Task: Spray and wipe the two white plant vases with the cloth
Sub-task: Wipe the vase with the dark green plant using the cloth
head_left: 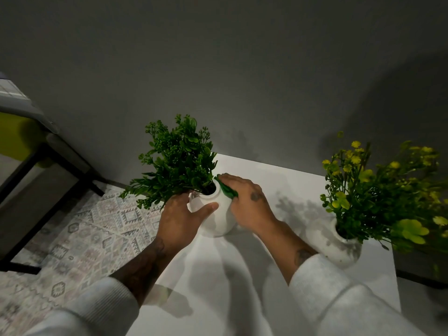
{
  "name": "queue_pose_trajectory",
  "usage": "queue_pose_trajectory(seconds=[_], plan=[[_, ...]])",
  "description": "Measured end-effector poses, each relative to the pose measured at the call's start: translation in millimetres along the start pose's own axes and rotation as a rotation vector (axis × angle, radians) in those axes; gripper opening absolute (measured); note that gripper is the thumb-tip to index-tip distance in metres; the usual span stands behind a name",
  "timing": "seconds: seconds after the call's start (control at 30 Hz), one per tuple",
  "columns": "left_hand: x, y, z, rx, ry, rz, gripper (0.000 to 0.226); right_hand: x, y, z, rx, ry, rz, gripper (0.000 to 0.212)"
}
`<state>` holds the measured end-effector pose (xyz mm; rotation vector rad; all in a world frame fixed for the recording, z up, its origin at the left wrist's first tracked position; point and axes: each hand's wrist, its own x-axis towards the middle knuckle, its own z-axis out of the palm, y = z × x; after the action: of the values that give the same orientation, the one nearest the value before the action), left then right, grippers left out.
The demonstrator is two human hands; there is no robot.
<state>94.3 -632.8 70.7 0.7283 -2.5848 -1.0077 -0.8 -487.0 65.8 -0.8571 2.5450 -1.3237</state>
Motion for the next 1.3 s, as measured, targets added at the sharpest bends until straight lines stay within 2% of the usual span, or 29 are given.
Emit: queue_pose_trajectory(seconds=[0.13, 0.33, 0.47, 0.6, 0.67, 0.73, 0.83, 0.9, 1.13, 1.23, 1.3], plan=[[-1.3, -0.7, 0.4, -0.014, 0.005, 0.028, 0.042, -36.2, 4.5, 7.6, 0.031, 0.106, -0.059, 0.064], [-2.5, 3.0, 1.5, -0.017, 0.026, 0.057, 0.046, -52.6, 4.8, 14.0, 0.083, 0.148, -0.054, 0.065], [-4.1, 6.1, 3.5, -0.035, 0.039, 0.029, 0.046, -14.8, 1.1, 2.4, 0.039, 0.058, 0.014, 0.063], [-3.7, 5.2, 4.5, -0.019, 0.032, 0.014, 0.051, -2.3, 0.7, -5.8, 0.103, -0.023, 0.079, 0.068], [-1.0, 3.1, 1.6, -0.044, 0.012, 0.014, 0.041, -9.9, 3.6, -3.8, 0.141, -0.005, 0.096, 0.070], [4.4, -0.1, -3.0, -0.088, -0.055, -0.002, 0.030, -16.9, 7.6, -7.9, 0.234, 0.026, 0.189, 0.072], [16.4, -3.8, -10.0, -0.186, -0.211, -0.056, 0.039, -17.0, 13.4, -22.2, 0.302, 0.030, 0.307, 0.073], [22.4, -4.4, -11.9, -0.175, -0.253, -0.037, 0.048, -15.4, 16.0, -30.7, 0.329, 0.041, 0.337, 0.073], [19.7, 7.4, -3.8, -0.182, -0.123, -0.134, 0.079, -9.0, 13.5, -41.9, 0.371, 0.088, 0.370, 0.072], [21.4, 16.0, -1.3, -0.180, -0.102, -0.120, 0.065, -6.0, 9.8, -40.9, 0.359, 0.068, 0.377, 0.073], [20.9, 17.9, 2.2, -0.136, -0.094, -0.088, 0.069, -5.2, 8.4, -39.0, 0.345, 0.042, 0.388, 0.072]])
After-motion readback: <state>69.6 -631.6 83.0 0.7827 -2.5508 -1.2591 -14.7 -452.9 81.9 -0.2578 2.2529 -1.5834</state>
